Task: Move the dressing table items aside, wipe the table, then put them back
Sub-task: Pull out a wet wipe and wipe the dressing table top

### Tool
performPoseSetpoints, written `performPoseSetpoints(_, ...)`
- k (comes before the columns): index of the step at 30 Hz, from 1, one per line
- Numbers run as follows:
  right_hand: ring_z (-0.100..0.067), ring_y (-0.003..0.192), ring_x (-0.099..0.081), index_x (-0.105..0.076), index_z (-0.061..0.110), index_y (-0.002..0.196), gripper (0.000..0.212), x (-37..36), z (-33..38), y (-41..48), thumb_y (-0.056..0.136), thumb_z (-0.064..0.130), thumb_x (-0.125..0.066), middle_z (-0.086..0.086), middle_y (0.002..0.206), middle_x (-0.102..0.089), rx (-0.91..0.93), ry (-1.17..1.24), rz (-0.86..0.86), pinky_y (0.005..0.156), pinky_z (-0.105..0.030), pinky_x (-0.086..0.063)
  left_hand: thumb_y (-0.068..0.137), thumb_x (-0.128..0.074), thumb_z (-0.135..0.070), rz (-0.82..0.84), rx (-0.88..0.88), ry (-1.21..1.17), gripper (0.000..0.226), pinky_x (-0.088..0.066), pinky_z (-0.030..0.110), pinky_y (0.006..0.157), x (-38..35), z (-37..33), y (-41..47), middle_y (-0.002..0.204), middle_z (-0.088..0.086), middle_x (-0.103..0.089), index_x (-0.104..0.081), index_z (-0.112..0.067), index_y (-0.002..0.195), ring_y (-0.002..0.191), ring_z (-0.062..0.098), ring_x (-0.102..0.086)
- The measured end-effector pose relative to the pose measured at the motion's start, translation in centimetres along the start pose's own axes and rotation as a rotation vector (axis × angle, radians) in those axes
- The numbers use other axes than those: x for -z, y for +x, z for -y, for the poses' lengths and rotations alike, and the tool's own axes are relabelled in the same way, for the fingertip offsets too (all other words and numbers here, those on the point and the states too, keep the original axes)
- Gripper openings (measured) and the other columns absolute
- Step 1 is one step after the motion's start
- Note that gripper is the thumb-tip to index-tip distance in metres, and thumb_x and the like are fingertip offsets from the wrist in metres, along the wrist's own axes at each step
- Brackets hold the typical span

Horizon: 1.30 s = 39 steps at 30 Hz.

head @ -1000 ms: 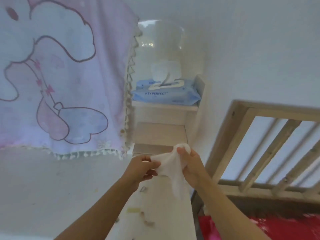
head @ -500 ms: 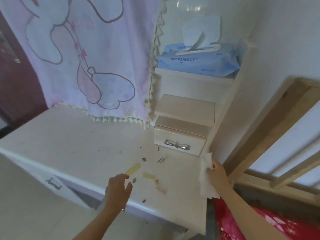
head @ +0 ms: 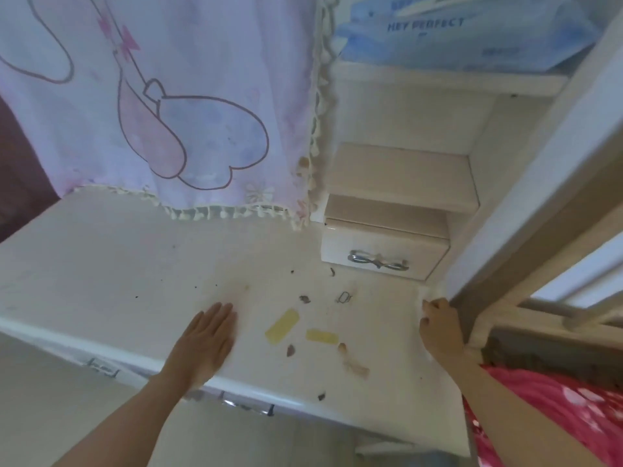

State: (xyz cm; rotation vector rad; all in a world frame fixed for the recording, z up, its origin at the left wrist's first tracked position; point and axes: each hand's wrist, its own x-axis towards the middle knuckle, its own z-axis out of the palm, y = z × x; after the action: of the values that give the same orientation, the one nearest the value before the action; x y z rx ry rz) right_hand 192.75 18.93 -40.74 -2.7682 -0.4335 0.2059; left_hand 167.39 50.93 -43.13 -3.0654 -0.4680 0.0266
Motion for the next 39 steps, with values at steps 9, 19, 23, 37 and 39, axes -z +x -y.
performPoseSetpoints(9,-0.042,0.078,-0.058,-0.073,0.000,0.090,0.036,-3.9,3.7,-5.9,0.072,-0.023,-0.054,-0.022,0.091,-0.064,0.112,0.011,-0.106,0.071,-0.033,-0.041,0.099,-0.007,-0.035,-0.158,-0.043,-0.155,0.069,-0.030,0.035,0.098,-1.4,0.9,0.3,0.118,0.017,-0.064,-0.065,0.002,0.109,0.108,0.033,-0.062)
performPoseSetpoints(19,-0.006,0.078,-0.042,-0.071,0.007,0.083,0.027,-6.8,9.0,-15.4,0.069,-0.001,-0.049,-0.001,0.083,-0.055,0.429,0.248,-0.043,0.070,-0.018,-0.037,0.099,-0.006,-0.036,-0.169,-0.053,-0.159,0.071,-0.031,0.037,0.098,-1.8,1.0,0.4,0.121,0.019,-0.062,-0.064,0.002,0.112,0.110,0.034,-0.060)
performPoseSetpoints(23,-0.036,0.078,-0.059,-0.072,-0.004,0.091,0.042,-1.3,8.2,-4.9,0.063,-0.023,-0.046,-0.023,0.083,-0.061,0.165,0.167,-0.283,0.072,-0.022,-0.035,0.099,-0.007,-0.036,-0.173,-0.055,-0.167,0.069,-0.030,0.037,0.099,-2.1,1.0,0.4,0.122,0.018,-0.061,-0.063,0.001,0.112,0.112,0.032,-0.057)
performPoseSetpoints(37,-0.017,0.074,-0.042,-0.072,0.013,0.076,0.027,-6.0,11.3,-3.6,0.062,-0.004,-0.057,-0.005,0.072,-0.063,0.554,0.043,-0.055,0.060,-0.016,-0.030,0.099,-0.007,-0.037,-0.167,-0.059,-0.141,0.068,-0.011,0.026,0.109,-1.6,1.0,0.4,0.123,0.017,-0.061,-0.062,0.000,0.114,0.117,0.027,-0.049)
performPoseSetpoints(39,-0.012,0.071,-0.032,-0.067,0.017,0.072,0.026,-7.2,11.5,-7.9,0.053,-0.001,-0.064,0.001,0.070,-0.061,0.683,0.039,-0.002,0.059,-0.013,-0.025,0.099,-0.007,-0.037,-0.194,-0.048,-0.151,0.069,-0.017,0.030,0.107,-1.6,0.9,0.4,0.121,0.018,-0.061,-0.063,0.001,0.112,0.118,0.025,-0.042)
